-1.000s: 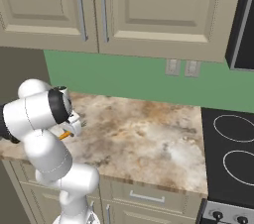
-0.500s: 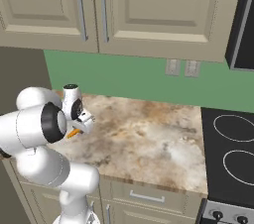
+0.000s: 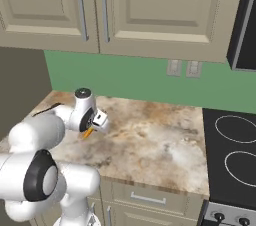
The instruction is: Place the liquor and beer on the top shelf of the fridge to keep them out of children's reach, and place the carrot on lower shelves for easy access.
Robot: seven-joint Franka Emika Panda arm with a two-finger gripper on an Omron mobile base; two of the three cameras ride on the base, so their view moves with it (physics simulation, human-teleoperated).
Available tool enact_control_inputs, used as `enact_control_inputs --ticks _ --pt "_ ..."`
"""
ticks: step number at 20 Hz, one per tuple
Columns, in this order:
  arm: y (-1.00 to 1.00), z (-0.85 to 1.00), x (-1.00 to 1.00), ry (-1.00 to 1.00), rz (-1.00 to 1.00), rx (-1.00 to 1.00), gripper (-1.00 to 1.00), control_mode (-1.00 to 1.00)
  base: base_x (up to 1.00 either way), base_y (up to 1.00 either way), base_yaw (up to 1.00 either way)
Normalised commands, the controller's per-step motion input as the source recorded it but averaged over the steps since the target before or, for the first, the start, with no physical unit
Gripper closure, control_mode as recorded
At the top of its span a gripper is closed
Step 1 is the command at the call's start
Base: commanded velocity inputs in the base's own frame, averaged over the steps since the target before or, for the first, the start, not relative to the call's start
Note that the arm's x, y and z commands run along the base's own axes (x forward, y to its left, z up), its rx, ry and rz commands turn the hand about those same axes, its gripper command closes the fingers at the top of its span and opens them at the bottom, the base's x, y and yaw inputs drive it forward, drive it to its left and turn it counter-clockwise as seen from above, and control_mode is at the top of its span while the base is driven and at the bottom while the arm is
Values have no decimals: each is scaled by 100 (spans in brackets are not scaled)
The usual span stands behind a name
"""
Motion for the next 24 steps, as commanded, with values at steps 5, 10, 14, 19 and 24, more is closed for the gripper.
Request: enact_control_inputs --ticks 5,10,14,19,24 --pt "-53 49 -44 -39 27 0 100 -100 0 0 0" --pt "-35 74 -37 -32 24 0 100 -100 0 0 0" --pt "-16 87 -42 -15 17 0 100 -100 0 0 0" --pt "-5 77 -43 -1 14 -2 100 -100 0 0 0" --pt "0 56 -41 2 11 -11 100 -100 0 0 0"
